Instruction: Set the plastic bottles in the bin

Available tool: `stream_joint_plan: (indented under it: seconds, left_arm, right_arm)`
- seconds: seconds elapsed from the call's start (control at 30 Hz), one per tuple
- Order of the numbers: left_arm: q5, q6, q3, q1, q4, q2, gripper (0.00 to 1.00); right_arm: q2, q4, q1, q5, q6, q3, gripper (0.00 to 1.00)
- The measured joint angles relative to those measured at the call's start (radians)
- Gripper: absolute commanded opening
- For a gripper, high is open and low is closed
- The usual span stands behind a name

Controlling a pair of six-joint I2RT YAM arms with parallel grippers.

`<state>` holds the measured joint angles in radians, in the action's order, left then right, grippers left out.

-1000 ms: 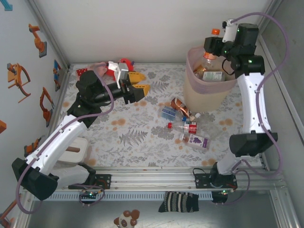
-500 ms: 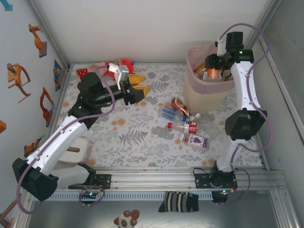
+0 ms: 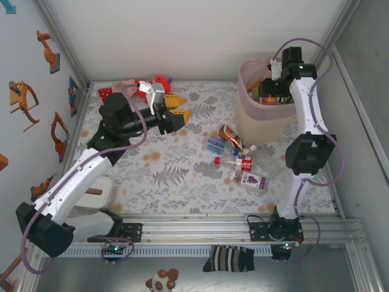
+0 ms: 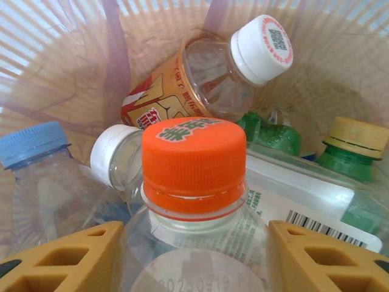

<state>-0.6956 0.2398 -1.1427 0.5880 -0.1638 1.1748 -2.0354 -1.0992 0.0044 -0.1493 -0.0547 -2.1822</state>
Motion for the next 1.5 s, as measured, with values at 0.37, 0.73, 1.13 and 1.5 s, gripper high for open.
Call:
stream_joint_plan:
  seconds: [0.37,0.73,1.13,1.5]
  left_arm:
    - [0.027,0.019,0.029,-0.001,0.0,0.0,0.65]
    - [0.045,0.023,0.04,-0.002,-0.001,-0.001,0.65]
    - [0.094,0.038,0.053,-0.006,0.034,-0.013,0.65]
    - [0.241,0.106,0.098,-0.073,0.14,-0.035,0.65]
  right_arm:
    - [-0.044,0.049,0.001,-0.018,0.006,-0.026,0.69]
    - [0.015,0.022,-0.003,-0.003,0.029,-0.027,0.82]
    - [0.267,0.019,0.021,0.002,0.036,0.037,0.8]
    - [0.519,0.033,0.207,0.049,-0.011,0.309,0.73]
